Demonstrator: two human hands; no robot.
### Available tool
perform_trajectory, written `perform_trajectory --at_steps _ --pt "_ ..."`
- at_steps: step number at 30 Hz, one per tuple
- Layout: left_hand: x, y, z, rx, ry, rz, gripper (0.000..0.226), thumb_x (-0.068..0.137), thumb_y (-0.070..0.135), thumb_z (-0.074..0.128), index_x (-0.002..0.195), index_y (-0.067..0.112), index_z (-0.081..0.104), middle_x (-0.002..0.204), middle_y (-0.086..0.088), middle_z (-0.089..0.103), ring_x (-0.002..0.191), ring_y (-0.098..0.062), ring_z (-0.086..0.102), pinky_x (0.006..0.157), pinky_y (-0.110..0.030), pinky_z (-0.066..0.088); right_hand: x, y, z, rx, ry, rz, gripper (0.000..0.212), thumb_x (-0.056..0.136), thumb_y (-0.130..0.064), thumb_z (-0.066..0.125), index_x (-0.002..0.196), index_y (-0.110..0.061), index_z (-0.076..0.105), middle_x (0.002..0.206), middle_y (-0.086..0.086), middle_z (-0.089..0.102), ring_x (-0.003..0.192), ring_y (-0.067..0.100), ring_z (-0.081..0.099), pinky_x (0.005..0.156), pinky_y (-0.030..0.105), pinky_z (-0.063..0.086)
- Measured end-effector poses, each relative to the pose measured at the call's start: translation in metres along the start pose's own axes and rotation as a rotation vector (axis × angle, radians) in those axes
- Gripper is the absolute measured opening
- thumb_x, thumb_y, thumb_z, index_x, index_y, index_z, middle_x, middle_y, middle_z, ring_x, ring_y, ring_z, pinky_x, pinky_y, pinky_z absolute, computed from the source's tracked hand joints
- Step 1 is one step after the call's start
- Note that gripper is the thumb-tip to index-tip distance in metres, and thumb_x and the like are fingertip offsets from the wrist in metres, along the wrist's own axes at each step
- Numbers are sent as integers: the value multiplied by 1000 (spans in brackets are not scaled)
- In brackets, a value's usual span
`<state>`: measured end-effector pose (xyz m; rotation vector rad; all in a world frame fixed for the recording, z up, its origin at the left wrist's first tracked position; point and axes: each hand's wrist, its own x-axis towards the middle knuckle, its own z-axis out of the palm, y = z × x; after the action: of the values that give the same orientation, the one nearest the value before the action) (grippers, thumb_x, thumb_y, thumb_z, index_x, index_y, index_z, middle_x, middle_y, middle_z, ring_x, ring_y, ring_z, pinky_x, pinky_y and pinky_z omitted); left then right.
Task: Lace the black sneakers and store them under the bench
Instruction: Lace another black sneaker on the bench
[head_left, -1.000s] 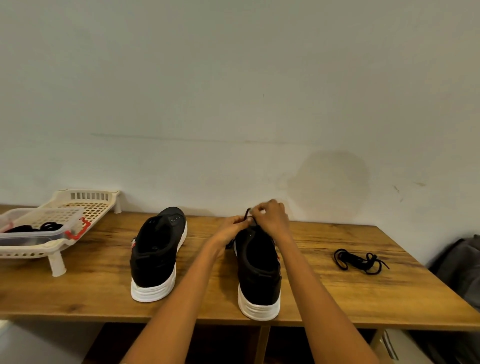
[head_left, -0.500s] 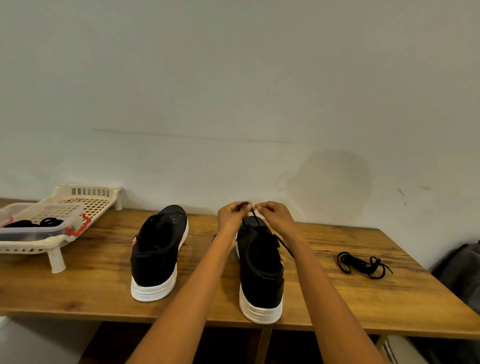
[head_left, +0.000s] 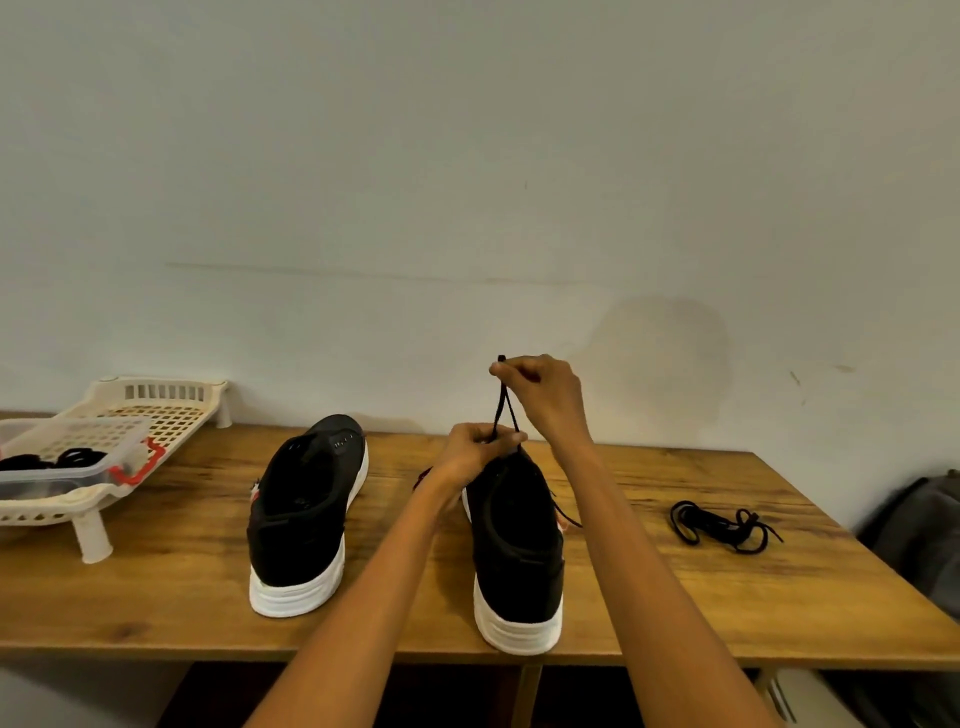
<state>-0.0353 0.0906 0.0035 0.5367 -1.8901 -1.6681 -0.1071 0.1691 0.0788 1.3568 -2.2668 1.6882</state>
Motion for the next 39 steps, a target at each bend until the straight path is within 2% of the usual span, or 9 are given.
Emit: perform_trajectory --at_steps 6,10,17,19,22,26,31,36,39 --pt "1 21 2 -376 273 61 19 90 18 62 104 8 69 84 7 67 69 -4 64 50 -6 45 -20 41 -5 120 -311 210 28 95 -35 53 107 -14 68 91 -6 65 88 11 59 75 23 46" --pt "2 17 -1 -605 382 -35 20 88 22 65 104 11 67 86 4 65 73 -11 59 61 -20 48 -20 58 -6 -16 -338 165 19 86 -21 68 102 -12 72 98 2 71 92 12 62 84 26 50" --pt "2 5 1 -334 289 24 22 91 29 60 104 13 68 97 0 69 92 -13 64 78 -28 51 -14 54 6 -341 -239 50 19 89 -32 62 95 -19 74 99 -2 71 88 12 62 69 24 40" --pt "1 -3 -1 -98 126 34 29 91 35 59 110 14 67 99 -2 70 98 -15 64 88 -29 52 -9 38 5 -265 -78 29 20 89 -36 61 95 -22 73 101 -6 69 88 11 61 70 25 40" --pt "-5 -3 5 72 -34 56 15 93 25 57 96 16 68 86 1 69 86 -14 65 77 -19 52 1 16 8 -116 20 26 22 88 -39 62 96 -21 72 100 -7 65 88 9 57 70 24 39" --pt "-4 6 8 -221 203 -7 13 93 21 59 85 20 70 83 -7 69 86 -27 66 83 -38 52 1 12 10 55 29 43 21 90 -33 60 95 -16 72 102 -1 69 91 11 60 74 23 43" --pt "1 32 -5 -700 348 -11 12 92 20 60 92 12 69 60 3 60 55 -13 59 68 -33 54 -13 43 5 -45 -247 202 26 93 -15 55 116 -11 66 120 7 65 106 20 59 90 28 44" --pt "7 9 -30 23 476 -127 13 95 19 53 85 13 56 72 -4 51 65 -21 50 64 -32 41 -14 51 6 -295 -449 253 34 91 -3 45 117 -9 66 123 9 62 113 23 56 91 31 45" --pt "8 -10 -43 610 405 -281 15 90 16 49 97 3 54 68 -7 50 67 -27 53 58 -30 39 -11 47 11 -350 -564 302 33 89 -3 40 101 -1 70 73 6 58 64 15 48 57 23 38"
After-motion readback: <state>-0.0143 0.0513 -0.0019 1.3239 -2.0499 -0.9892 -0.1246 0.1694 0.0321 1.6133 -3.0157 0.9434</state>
